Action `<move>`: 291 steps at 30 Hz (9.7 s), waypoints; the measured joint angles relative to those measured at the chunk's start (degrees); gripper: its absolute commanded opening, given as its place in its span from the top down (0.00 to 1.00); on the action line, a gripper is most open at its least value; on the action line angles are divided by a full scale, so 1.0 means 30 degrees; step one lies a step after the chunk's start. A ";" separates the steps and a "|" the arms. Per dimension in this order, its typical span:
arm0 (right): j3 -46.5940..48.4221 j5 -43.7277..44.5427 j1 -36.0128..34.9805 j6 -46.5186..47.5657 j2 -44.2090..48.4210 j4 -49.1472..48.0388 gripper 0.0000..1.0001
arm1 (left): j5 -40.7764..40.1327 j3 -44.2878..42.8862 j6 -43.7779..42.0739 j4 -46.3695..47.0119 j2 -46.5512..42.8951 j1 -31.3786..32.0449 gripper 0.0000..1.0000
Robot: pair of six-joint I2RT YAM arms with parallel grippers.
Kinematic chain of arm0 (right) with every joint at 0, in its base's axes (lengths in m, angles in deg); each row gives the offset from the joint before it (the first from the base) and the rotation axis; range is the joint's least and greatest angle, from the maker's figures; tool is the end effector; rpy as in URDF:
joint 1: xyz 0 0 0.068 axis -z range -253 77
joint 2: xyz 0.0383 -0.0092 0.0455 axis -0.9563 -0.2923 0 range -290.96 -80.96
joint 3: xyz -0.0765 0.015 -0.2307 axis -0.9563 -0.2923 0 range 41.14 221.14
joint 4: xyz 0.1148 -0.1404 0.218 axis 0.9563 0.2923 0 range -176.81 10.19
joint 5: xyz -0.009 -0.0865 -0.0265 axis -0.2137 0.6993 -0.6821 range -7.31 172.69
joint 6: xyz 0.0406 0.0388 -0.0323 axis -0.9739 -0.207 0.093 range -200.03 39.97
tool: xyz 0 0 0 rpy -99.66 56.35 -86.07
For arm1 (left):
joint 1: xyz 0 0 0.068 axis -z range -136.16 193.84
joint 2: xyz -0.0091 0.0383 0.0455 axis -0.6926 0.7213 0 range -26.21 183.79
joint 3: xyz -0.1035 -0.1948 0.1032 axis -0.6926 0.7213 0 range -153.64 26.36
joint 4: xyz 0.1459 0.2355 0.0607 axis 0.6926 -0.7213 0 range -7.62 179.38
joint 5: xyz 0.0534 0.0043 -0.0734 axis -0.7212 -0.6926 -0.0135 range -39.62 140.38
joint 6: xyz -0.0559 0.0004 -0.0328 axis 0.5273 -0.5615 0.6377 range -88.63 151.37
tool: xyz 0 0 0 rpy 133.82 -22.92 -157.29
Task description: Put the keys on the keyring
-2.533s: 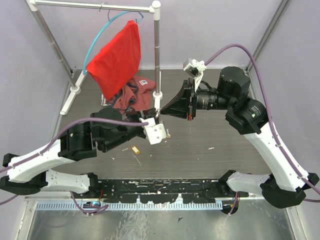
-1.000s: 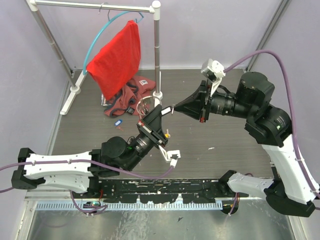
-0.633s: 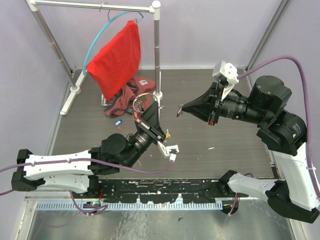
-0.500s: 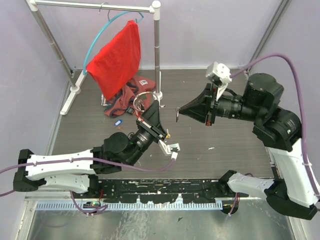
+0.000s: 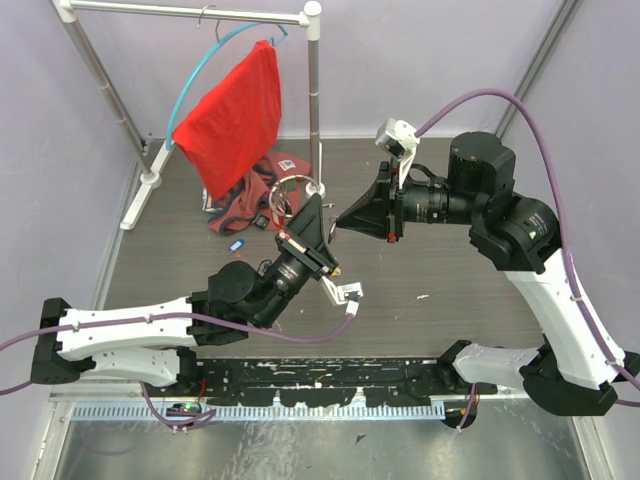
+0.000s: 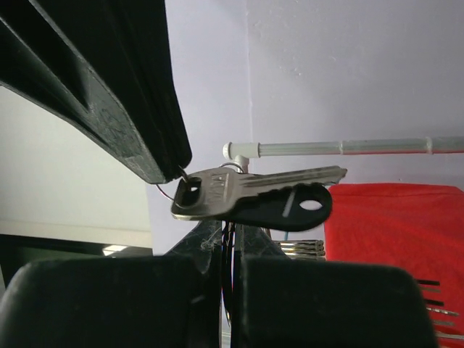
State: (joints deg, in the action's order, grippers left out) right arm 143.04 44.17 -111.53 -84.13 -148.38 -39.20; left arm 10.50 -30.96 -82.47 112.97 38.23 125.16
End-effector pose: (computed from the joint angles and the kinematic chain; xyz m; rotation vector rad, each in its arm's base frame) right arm 0.1589 0.1669 0.5048 -1.0241 1.5945 1.1211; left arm 0.0776 -0.2929 0.3825 1.3405 0.4437 0.9183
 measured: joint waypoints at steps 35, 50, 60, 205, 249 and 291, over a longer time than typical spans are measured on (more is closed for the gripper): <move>-0.1173 0.1829 0.0007 -0.3067 0.0131 -0.2441 0.99 | 0.0342 0.0044 -0.1013 0.1100 0.0095 -0.0182 1.00; -0.1173 0.2098 0.0007 -0.3810 -0.0044 -0.2798 0.99 | 0.0481 0.0466 -0.1129 0.1333 0.0131 -0.0189 1.00; -0.1173 0.2463 0.0044 -0.4269 -0.0044 -0.2790 0.99 | 0.0481 0.0466 -0.1290 0.1574 0.0131 -0.0240 1.00; -0.9304 0.8786 0.3293 0.0255 0.7264 -0.6193 0.31 | 1.0316 -0.7380 3.1831 -2.3227 0.3993 -0.8109 0.99; -1.2845 0.1027 0.1035 -1.0316 0.2171 -1.3413 0.61 | 1.1766 -0.4481 2.3962 -1.6538 -0.0925 -0.6346 1.00; -1.2393 0.2696 0.0743 -0.9092 0.2856 -1.2779 0.99 | 1.0841 -0.1239 2.9223 -1.3245 -0.4743 -0.6164 0.28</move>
State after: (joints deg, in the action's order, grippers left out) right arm 105.87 52.26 -109.30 -111.40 -139.81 -77.53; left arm 43.02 -34.67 5.20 73.24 24.01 106.67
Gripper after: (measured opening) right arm 0.048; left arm 0.745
